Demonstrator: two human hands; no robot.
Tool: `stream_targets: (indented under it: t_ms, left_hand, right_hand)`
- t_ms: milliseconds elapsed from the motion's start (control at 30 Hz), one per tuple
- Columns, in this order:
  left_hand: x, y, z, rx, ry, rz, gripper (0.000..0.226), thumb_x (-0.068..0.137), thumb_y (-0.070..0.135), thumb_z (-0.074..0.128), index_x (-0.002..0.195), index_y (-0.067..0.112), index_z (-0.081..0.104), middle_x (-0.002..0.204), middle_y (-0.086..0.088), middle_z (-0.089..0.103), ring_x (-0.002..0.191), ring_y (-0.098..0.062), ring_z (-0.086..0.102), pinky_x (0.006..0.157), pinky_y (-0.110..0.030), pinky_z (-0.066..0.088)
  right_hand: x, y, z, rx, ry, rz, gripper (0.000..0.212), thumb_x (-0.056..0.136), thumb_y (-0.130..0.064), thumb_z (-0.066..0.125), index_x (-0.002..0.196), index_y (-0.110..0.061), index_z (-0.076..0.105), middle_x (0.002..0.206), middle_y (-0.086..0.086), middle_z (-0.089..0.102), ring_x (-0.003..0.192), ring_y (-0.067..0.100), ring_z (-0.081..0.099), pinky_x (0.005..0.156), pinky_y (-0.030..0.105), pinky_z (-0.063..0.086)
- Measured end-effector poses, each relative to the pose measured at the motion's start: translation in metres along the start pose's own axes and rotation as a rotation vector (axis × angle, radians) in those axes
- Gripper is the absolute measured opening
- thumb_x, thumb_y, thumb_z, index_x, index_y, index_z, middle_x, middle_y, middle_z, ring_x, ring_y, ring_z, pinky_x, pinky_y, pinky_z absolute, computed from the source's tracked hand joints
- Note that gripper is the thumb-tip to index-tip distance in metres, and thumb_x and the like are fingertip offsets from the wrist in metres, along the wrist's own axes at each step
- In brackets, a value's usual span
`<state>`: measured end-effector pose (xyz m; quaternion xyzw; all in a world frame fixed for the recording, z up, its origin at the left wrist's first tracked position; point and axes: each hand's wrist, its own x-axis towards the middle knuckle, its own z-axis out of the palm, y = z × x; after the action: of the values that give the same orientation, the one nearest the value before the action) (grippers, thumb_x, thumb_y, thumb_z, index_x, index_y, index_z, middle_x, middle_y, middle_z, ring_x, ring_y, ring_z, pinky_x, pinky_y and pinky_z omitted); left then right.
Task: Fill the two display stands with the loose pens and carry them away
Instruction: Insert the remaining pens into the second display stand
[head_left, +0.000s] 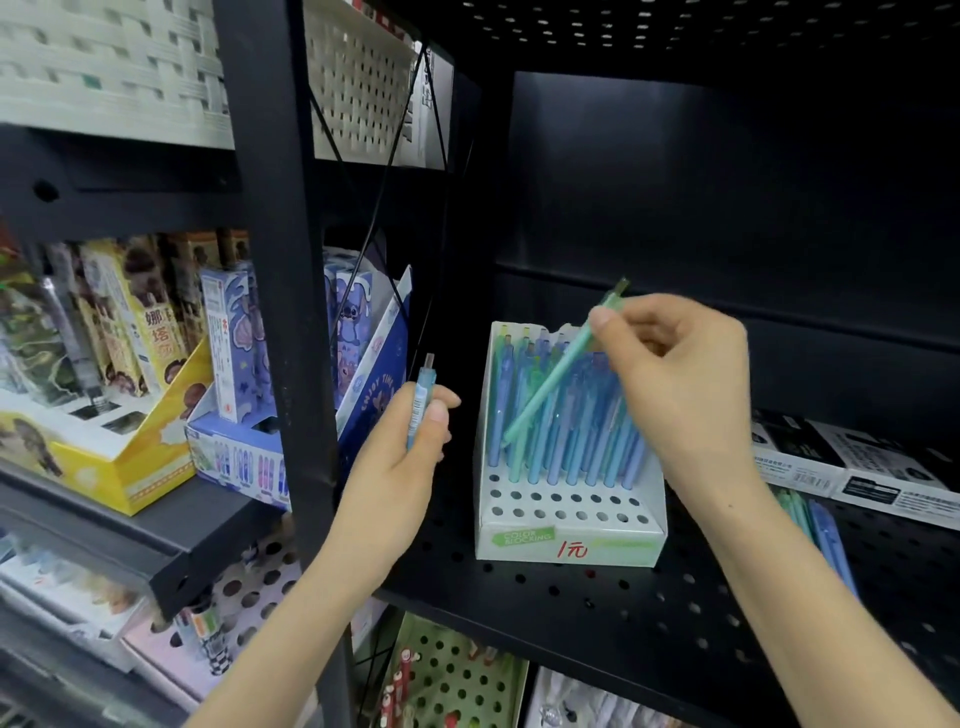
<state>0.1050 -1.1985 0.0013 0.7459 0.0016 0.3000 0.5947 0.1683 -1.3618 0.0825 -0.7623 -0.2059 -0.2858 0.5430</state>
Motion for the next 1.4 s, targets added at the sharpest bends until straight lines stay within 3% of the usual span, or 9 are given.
stream_targets:
  t_ms: [167,367,533,667,867,1033,1133,1200,1400]
  left_hand:
    - [0.000,0.003,0.004,-0.061,0.006,-0.065,0.018,0.095,0.042,0.034,0.101,0.035,0.049,0.072,0.011,0.044,0.060,-0.004,0.040,0.060,-0.020,0.035]
    - [0.003,0.003,0.004,-0.148,0.017,-0.149,0.013,0.100,0.027,0.032,0.091,0.023,0.041,0.072,0.002,0.046,0.057,-0.008,0.039,0.045,-0.015,0.032]
    - [0.003,0.001,0.000,-0.137,-0.036,-0.118,0.014,0.097,0.021,0.044,0.088,0.017,0.054,0.073,0.001,0.048,0.058,-0.004,0.043,0.046,-0.014,0.034]
    - [0.003,0.004,0.000,-0.166,-0.020,-0.098,0.013,0.093,0.020,0.051,0.095,0.017,0.062,0.073,0.005,0.051,0.054,0.001,0.045,0.049,-0.014,0.038]
    - [0.003,0.007,0.002,-0.249,-0.001,-0.065,0.009,0.088,0.018,0.058,0.092,0.021,0.065,0.069,0.011,0.055,0.061,-0.001,0.049,0.049,-0.015,0.039]
    - [0.000,0.010,0.004,-0.310,-0.050,0.010,0.006,0.080,0.024,0.065,0.080,0.020,0.061,0.067,0.007,0.056,0.063,-0.007,0.048,0.048,-0.019,0.038]
    - [-0.002,0.012,0.008,-0.316,-0.092,0.051,0.008,0.080,0.023,0.070,0.078,0.020,0.063,0.070,0.002,0.059,0.061,-0.011,0.050,0.050,-0.021,0.041]
    - [-0.002,0.014,0.010,-0.265,-0.111,0.089,0.006,0.081,0.022,0.065,0.083,0.017,0.064,0.078,0.001,0.064,0.067,-0.012,0.057,0.061,-0.020,0.047]
    - [0.000,-0.011,0.009,0.033,-0.036,0.019,0.026,0.093,0.019,0.051,0.115,0.033,0.056,0.110,0.011,0.060,0.099,0.004,0.053,0.084,-0.005,0.039]
  right_hand:
    - [-0.016,0.003,0.019,-0.249,-0.085,-0.074,0.012,0.088,-0.029,0.061,0.084,-0.020,0.067,0.065,-0.019,0.058,0.064,-0.004,0.055,0.065,0.015,0.044]
    - [-0.021,0.006,0.032,-0.350,-0.112,-0.118,0.017,0.088,-0.028,0.060,0.104,-0.022,0.061,0.067,-0.013,0.060,0.067,0.006,0.057,0.064,0.026,0.043]
    - [-0.018,0.009,0.037,-0.426,-0.048,-0.238,0.011,0.083,-0.032,0.064,0.090,-0.023,0.064,0.069,-0.010,0.062,0.068,0.010,0.055,0.057,0.024,0.035]
    - [-0.007,0.008,0.041,-0.541,0.043,-0.327,0.013,0.076,-0.035,0.061,0.072,-0.026,0.068,0.093,-0.004,0.060,0.089,0.019,0.050,0.078,0.028,0.023]
    - [-0.002,0.011,0.040,-0.589,-0.200,-0.251,0.015,0.080,-0.042,0.062,0.080,-0.030,0.070,0.129,0.001,0.054,0.124,0.024,0.041,0.104,0.039,0.014]
    - [-0.026,0.003,0.023,-0.384,-0.144,-0.349,0.027,0.082,-0.053,0.052,0.085,-0.034,0.071,0.108,-0.017,0.060,0.109,0.004,0.044,0.093,0.021,0.021]
    - [-0.037,0.000,0.016,-0.172,-0.266,-0.225,0.012,0.083,-0.042,0.061,0.084,-0.033,0.069,0.088,-0.028,0.061,0.097,-0.005,0.051,0.091,0.014,0.029]
    - [-0.037,-0.004,0.010,0.041,-0.323,-0.076,0.004,0.086,-0.027,0.065,0.082,-0.025,0.067,0.081,-0.020,0.066,0.086,-0.004,0.058,0.082,0.011,0.041]
    - [-0.026,0.003,-0.005,0.079,-0.043,-0.054,0.006,0.089,-0.022,0.059,0.083,-0.022,0.062,0.075,-0.010,0.065,0.072,0.006,0.063,0.068,0.024,0.051]
